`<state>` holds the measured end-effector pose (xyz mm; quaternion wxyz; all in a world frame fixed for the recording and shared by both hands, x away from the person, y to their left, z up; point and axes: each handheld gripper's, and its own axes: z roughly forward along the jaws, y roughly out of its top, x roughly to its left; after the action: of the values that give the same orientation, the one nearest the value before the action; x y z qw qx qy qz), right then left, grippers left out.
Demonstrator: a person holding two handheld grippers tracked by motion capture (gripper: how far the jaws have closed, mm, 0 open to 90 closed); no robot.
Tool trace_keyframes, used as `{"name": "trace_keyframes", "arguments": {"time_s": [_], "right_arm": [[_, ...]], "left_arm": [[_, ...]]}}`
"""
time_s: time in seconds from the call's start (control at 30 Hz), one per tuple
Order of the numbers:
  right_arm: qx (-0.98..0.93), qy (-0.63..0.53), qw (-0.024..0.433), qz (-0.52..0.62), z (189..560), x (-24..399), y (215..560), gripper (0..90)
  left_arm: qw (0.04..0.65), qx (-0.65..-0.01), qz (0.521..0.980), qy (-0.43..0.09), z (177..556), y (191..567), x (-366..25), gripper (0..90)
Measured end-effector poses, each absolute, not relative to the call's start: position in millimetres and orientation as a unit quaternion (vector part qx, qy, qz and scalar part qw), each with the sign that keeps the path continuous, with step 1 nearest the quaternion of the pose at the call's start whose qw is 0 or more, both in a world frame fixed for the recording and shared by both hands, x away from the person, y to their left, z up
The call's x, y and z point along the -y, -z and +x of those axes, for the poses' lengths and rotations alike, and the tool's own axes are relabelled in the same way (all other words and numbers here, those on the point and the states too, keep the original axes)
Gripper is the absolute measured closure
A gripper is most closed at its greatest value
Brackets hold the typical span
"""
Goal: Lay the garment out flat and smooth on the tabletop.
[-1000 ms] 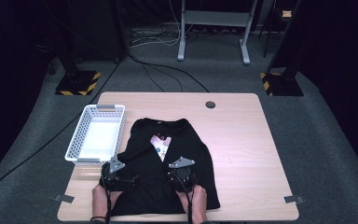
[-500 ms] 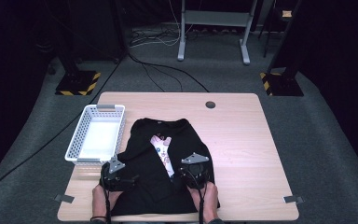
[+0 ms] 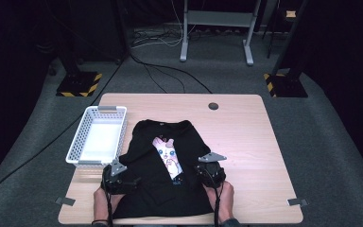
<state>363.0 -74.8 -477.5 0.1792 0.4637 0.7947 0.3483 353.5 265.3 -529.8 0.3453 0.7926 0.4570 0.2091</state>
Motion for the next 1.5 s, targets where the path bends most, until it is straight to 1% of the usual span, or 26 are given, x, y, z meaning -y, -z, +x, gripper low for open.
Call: {"name": "trace_keyframes", "arguments": {"time_s": [0.17, 0.4, 0.8, 1.5], "right_arm": [[-0.791, -0.348, 0.185, 0.468, 364, 89, 478, 81.9], [-0.773, -0.356, 0.191, 0.489, 367, 123, 481, 82.0], [-0.75, -0.346, 0.206, 0.525, 370, 167, 485, 82.0], [-0.725, -0.324, 0.206, 0.572, 372, 209, 510, 81.6]], "left_arm": [[0.345, -0.459, 0.792, -0.21, 353, 530, -265, 10.9], [0.346, -0.46, 0.791, -0.207, 354, 530, -266, 11.0], [0.346, -0.461, 0.79, -0.206, 354, 530, -266, 10.9], [0.346, -0.461, 0.79, -0.206, 354, 530, -266, 10.9]]}}
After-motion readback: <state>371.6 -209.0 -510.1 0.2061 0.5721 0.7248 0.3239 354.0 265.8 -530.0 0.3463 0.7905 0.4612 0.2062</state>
